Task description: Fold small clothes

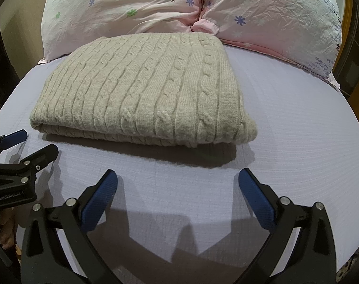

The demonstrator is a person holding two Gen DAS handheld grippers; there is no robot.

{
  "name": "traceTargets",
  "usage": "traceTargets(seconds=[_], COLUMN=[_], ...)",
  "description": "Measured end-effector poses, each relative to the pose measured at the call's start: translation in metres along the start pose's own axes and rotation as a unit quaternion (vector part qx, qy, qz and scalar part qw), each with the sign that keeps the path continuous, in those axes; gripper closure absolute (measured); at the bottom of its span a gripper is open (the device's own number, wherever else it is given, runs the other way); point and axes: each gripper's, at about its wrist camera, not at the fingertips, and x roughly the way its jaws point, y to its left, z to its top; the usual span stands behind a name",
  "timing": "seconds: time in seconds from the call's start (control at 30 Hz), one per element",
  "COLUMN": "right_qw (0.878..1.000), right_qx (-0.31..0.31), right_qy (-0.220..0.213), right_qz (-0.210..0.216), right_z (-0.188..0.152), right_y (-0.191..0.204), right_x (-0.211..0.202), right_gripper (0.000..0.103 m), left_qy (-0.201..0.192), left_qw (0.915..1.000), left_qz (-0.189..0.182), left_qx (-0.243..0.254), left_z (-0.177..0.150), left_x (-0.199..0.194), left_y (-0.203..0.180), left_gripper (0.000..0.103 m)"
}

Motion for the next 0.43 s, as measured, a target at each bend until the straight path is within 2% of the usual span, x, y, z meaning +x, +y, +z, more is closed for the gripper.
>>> traceTargets(seconds=[0.43], right_qw=[1.0], right_qx=[0.0], right_qy=[0.0], right_qz=[0.0], right_z=[0.0005], right_y=[0.0001], right_x=[0.0002], right_gripper=[0.002], left_qy=[-0.001], left_qw=[1.0], left_qz=[0.0], left_qx=[0.0], left_z=[0.0004], left_x=[0.0005], left_y=[0.0004], left_gripper=[0.001])
